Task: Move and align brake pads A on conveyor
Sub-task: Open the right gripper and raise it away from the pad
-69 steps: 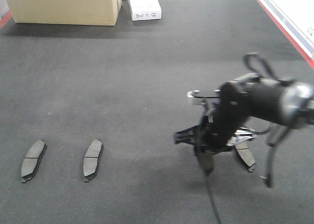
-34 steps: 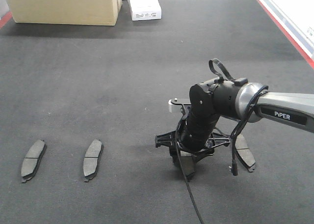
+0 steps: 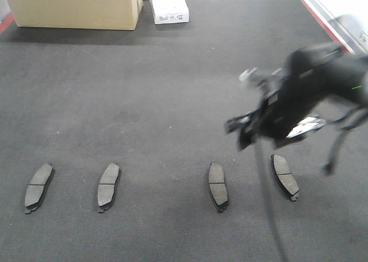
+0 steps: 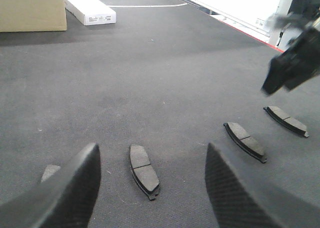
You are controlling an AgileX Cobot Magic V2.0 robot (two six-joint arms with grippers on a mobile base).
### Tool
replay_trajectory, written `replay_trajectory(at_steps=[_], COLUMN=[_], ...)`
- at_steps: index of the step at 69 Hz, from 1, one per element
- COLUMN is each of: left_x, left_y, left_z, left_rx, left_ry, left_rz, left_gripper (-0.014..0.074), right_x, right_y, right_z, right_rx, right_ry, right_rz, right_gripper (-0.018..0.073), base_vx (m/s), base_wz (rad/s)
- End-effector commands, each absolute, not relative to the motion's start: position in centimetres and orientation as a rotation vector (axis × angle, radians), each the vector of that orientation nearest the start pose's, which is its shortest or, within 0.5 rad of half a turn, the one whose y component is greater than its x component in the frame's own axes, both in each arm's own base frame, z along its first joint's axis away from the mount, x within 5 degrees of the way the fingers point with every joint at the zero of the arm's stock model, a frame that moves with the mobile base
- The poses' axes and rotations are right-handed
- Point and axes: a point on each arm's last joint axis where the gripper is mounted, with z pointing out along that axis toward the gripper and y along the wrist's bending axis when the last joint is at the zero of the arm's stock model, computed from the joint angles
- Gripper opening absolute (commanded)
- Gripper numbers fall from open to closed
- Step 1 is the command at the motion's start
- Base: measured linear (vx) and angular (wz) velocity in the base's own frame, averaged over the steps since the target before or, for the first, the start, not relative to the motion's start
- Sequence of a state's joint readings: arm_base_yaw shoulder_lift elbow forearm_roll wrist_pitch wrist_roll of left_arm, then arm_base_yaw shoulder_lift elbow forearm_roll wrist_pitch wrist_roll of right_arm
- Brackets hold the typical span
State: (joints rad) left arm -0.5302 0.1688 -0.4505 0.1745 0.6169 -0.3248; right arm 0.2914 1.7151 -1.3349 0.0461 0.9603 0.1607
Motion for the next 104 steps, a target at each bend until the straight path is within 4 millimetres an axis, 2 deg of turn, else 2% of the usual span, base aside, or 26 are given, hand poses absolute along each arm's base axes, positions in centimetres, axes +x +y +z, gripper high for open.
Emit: replay_trajectory(at_steps=[1, 11, 20, 41, 61, 69, 78, 92, 99, 104], left_x=[4.2, 4.2, 4.2, 4.2, 4.2, 4.2, 4.2, 4.2, 4.2, 4.2], left_y=[-1.5, -1.5, -1.5, -1.5, -1.5, -1.5, -1.5, -1.5, -1.4, -1.4], left_z=[31.0, 31.0, 31.0, 31.1, 31.0, 31.0, 31.0, 31.0, 31.0, 31.0], left_rx=[0.247, 0.247, 0.247, 0.247, 0.247, 0.247, 0.247, 0.250, 0.254, 0.254], left_ry=[1.734, 1.734, 1.734, 1.730, 1.737, 1.737, 1.739, 1.736, 1.734, 1.734], left_rz=[-0.444, -0.444, -0.444, -0.444, -0.443, -0.443, -0.442, -0.435, -0.422, -0.422], left_gripper=[0.0452, 0.0452, 0.0452, 0.0452, 0.0452, 0.0452, 0.0452, 0.0428, 0.0340, 0.0208], right_x=[32.7, 30.1, 26.3, 16.4, 7.1, 3.8, 2.0, 1.9, 1.9, 1.9], right_y=[8.0, 4.7, 3.1, 1.9, 0.9, 0.6, 0.5, 0.9, 0.9, 0.9], right_z=[30.7, 32.8, 33.8, 35.6, 35.7, 34.8, 32.9, 31.0, 31.0, 31.0], right_rx=[-0.169, -0.105, -0.119, -0.115, -0.146, -0.147, -0.193, -0.222, -0.213, -0.211], right_ry=[2.680, 2.579, 2.477, 2.135, 1.857, 1.730, 1.650, 1.567, 1.559, 1.552], right_rz=[0.171, 0.141, 0.098, 0.089, 0.067, 0.066, 0.029, 0.060, 0.078, 0.077], right_gripper=[0.0526, 0.0526, 0.0526, 0.0526, 0.0526, 0.0526, 0.0526, 0.0526, 0.0499, 0.0405], base_vx=[0.00, 0.00, 0.00, 0.00, 0.00, 0.00, 0.00, 0.00, 0.00, 0.00], base_wz=[0.00, 0.00, 0.00, 0.00, 0.00, 0.00, 0.00, 0.00, 0.00, 0.00])
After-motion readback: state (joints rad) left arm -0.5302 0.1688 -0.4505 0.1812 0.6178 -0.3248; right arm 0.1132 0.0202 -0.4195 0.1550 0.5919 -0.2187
